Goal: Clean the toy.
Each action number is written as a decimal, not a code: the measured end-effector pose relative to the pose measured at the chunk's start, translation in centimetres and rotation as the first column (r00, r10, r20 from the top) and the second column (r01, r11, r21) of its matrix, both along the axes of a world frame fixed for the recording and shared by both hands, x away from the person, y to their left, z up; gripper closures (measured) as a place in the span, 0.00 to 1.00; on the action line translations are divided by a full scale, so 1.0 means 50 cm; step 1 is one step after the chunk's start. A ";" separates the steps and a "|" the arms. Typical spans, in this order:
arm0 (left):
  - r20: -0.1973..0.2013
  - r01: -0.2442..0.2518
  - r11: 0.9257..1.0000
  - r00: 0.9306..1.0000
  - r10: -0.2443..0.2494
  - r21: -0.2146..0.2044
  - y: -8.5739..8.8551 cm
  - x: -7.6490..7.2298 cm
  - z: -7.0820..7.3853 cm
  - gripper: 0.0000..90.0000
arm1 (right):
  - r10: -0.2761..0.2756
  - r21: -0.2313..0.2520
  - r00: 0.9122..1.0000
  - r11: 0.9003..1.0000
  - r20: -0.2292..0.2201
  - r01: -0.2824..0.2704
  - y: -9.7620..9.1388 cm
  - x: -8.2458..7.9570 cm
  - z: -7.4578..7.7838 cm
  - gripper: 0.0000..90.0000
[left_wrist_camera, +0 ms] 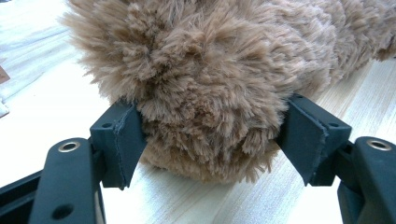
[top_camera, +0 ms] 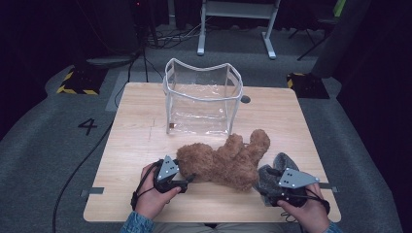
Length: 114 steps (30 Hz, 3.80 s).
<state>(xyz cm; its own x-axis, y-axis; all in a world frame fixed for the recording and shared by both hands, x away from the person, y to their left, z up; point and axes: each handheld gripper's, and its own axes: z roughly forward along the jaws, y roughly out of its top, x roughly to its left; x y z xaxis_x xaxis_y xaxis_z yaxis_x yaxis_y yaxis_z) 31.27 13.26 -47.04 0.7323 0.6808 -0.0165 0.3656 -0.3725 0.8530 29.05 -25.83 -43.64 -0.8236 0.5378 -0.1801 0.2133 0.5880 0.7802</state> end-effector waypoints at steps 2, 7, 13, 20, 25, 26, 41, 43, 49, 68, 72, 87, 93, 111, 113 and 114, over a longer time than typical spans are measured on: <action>0.001 0.000 1.000 1.000 0.000 0.002 0.000 0.000 0.000 0.31 | 0.016 -0.003 1.000 1.000 -0.015 -0.016 0.011 0.001 -0.011 0.33; 0.000 0.000 1.000 1.000 0.000 0.004 0.000 0.000 0.000 0.31 | 0.034 -0.003 0.999 0.999 -0.038 -0.034 0.046 -0.003 -0.037 0.30; -0.020 0.016 1.000 1.000 -0.016 -0.001 0.000 0.001 -0.004 0.31 | -0.021 0.005 0.997 1.000 -0.072 0.022 0.049 0.029 -0.069 0.30; -0.037 0.034 0.999 0.999 -0.032 0.033 0.001 0.001 -0.013 0.28 | 0.027 -0.010 0.997 1.000 -0.079 -0.028 0.041 0.041 -0.064 0.88; -0.044 0.060 0.997 0.997 -0.058 0.046 -0.002 -0.011 0.005 0.39 | 0.059 0.050 0.995 0.997 -0.077 -0.055 0.035 0.035 -0.042 0.93; -0.057 0.070 0.996 0.996 -0.067 0.063 -0.005 -0.018 0.017 0.42 | 0.068 0.055 0.995 0.996 -0.071 -0.064 0.035 0.031 -0.035 0.94; -0.096 0.077 0.997 0.992 -0.078 -0.017 0.020 -0.054 0.069 0.51 | 0.090 0.214 0.985 0.975 -0.145 -0.057 0.015 -0.004 0.033 0.91; -0.083 0.061 0.998 0.995 -0.061 -0.008 0.019 -0.048 0.058 0.47 | 0.072 0.224 0.989 0.974 -0.129 -0.041 0.019 0.012 0.030 0.90; -0.060 0.022 1.000 0.998 -0.023 -0.019 0.029 -0.040 0.046 0.37 | 0.001 0.264 0.997 0.964 -0.074 0.019 0.022 0.042 0.025 0.77; -0.077 -0.009 1.000 0.997 0.008 -0.018 0.017 -0.017 0.021 0.32 | -0.214 -0.115 0.964 0.974 -0.157 0.198 -0.081 0.080 -0.061 0.21; -0.081 -0.011 1.000 0.997 0.009 -0.025 0.019 -0.015 0.020 0.32 | -0.208 -0.191 0.956 0.967 -0.205 0.169 -0.089 0.085 -0.092 0.18; -0.082 -0.015 0.999 0.997 0.013 -0.031 0.018 -0.015 0.020 0.34 | -0.133 -0.046 0.974 0.991 -0.184 0.127 -0.106 0.055 -0.001 0.84; -0.081 -0.022 0.999 0.997 0.019 -0.040 0.017 -0.016 0.018 0.34 | -0.029 0.068 0.998 0.997 -0.052 0.033 -0.073 0.018 0.129 0.84; -0.099 -0.006 0.998 0.995 0.000 -0.062 0.019 -0.012 0.011 0.34 | 0.308 0.040 0.949 0.950 0.059 -0.311 0.275 0.051 0.113 0.82; -0.100 -0.010 0.998 0.995 0.004 -0.060 0.020 -0.012 0.011 0.34 | 0.326 0.024 0.944 0.945 0.057 -0.328 0.307 0.057 0.097 0.82; -0.100 -0.008 0.998 0.995 0.002 -0.061 0.019 -0.012 0.010 0.34 | 0.331 0.022 0.942 0.943 0.056 -0.333 0.320 0.062 0.089 0.82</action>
